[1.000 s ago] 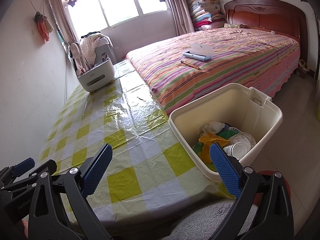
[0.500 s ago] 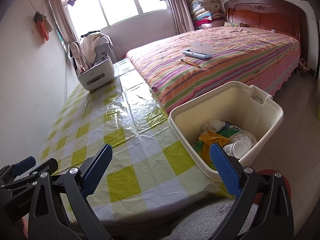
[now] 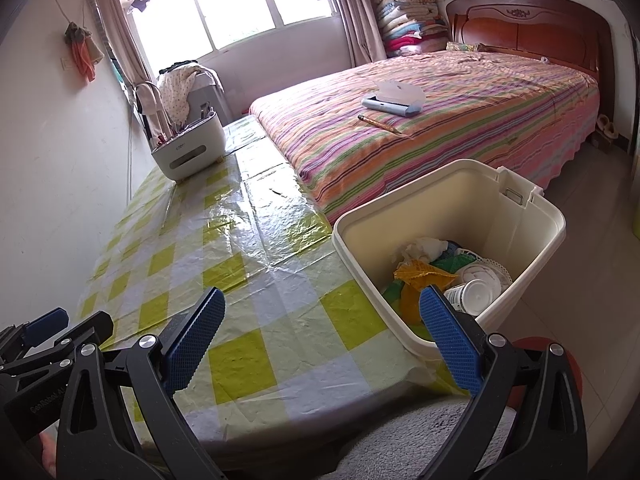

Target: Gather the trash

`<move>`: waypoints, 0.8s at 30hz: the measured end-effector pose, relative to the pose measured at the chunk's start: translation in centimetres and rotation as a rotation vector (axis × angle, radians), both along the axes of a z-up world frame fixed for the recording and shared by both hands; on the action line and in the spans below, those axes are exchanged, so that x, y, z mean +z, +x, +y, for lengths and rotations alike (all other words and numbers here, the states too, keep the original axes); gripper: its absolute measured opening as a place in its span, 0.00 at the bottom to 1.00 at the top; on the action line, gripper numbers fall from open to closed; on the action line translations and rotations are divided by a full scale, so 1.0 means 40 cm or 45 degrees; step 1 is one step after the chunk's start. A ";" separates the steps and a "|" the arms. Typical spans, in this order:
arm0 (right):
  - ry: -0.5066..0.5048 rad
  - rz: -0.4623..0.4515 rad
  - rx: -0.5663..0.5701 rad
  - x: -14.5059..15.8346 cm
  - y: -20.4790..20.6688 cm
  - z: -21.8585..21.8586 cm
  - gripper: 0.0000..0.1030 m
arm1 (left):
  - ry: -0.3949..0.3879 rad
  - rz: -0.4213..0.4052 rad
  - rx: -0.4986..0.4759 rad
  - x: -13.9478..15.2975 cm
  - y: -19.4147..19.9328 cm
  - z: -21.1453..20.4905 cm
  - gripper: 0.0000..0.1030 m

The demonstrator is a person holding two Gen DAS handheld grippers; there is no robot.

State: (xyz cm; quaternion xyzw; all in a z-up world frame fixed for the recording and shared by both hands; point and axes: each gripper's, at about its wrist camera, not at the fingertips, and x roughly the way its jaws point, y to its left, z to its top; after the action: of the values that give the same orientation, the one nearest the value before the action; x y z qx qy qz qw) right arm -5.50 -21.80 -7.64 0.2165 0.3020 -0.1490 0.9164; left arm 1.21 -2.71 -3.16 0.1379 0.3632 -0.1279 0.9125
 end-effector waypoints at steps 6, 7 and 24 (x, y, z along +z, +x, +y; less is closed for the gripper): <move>-0.001 0.000 -0.006 0.000 -0.001 -0.002 0.94 | 0.014 -0.006 0.008 0.003 -0.001 -0.003 0.73; 0.000 0.000 -0.006 0.000 -0.001 -0.002 0.94 | 0.016 -0.007 0.012 0.003 0.000 -0.003 0.73; -0.002 0.012 -0.005 -0.008 0.004 -0.002 0.94 | -0.105 -0.021 -0.046 0.017 -0.001 0.010 0.90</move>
State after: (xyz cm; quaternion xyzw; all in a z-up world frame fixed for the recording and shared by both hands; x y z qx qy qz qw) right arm -5.35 -21.87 -7.97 0.2158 0.3058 -0.1521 0.9147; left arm 1.17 -2.30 -2.48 0.1077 0.3475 -0.1580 0.9180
